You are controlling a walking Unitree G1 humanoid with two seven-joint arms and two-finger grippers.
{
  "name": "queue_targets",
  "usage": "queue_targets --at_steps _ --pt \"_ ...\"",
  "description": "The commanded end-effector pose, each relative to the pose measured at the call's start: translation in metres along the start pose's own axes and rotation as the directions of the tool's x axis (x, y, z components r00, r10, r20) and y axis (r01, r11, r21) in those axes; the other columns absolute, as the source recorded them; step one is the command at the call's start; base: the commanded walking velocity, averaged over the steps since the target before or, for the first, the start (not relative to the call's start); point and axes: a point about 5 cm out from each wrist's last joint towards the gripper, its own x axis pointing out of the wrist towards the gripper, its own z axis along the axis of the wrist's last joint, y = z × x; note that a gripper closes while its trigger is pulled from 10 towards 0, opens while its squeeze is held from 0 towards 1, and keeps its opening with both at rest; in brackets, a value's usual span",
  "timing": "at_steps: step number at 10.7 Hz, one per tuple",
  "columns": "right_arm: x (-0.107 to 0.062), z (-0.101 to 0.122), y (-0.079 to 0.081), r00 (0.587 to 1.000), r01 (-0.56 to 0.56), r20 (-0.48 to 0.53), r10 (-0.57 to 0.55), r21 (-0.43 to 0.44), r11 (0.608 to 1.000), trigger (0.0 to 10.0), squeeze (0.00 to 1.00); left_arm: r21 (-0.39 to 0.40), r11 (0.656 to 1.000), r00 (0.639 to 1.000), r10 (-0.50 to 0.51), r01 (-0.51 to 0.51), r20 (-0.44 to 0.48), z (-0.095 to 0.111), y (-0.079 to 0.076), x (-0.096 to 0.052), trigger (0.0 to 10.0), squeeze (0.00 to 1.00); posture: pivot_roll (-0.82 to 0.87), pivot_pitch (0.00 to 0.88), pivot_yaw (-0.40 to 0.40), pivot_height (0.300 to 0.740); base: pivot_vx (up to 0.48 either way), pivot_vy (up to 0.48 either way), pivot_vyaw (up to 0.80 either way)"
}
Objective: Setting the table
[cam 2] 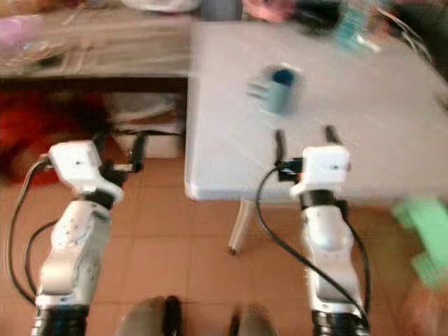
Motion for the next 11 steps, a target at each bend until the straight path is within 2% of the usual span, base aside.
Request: queue_targets --at_steps 1,5,6,9,11 --pt "-0.001 -0.001 0.002 1.0 -0.001 -0.012 0.001 0.01 1.0 10.0 0.0 0.012 1.0 1.0 0.0 0.0 0.0 0.001 0.003 0.0 10.0 0.0 -0.06 0.074 0.028 0.74 0.371 0.0 0.45" --pt "-0.002 -0.006 0.003 0.999 -0.002 -0.042 0.003 0.039 0.999 10.0 0.0 0.007 1.0 1.0 -0.019 0.019 -0.01 -0.001 0.002 -0.002 10.0 0.0 -0.06 0.084 0.027 0.74 0.371 0.0 0.0" --pt "-0.002 -0.007 0.002 0.999 0.006 -0.05 -0.004 0.045 0.999 10.0 0.0 0.003 1.0 1.0 -0.019 0.019 -0.019 -0.002 0.001 -0.003 10.0 0.0 -0.06 0.086 0.025 0.74 0.0 0.0 0.0" --pt "-0.001 -0.012 0.002 0.996 0.008 -0.085 -0.003 0.054 0.999 10.0 0.0 0.002 1.0 0.999 -0.031 0.031 -0.033 -0.007 0.001 -0.007 10.0 0.0 -0.06 0.094 0.02 0.74 0.0 0.0 -0.73" --pt "0.003 -0.014 -0.004 0.995 0.037 -0.098 -0.032 0.058 0.998 10.0 0.0 0.006 0.999 0.998 -0.034 0.034 -0.045 -0.008 0.001 -0.009 10.0 0.0 -0.05 0.109 0.025 0.74 0.0 0.0 -0.6"
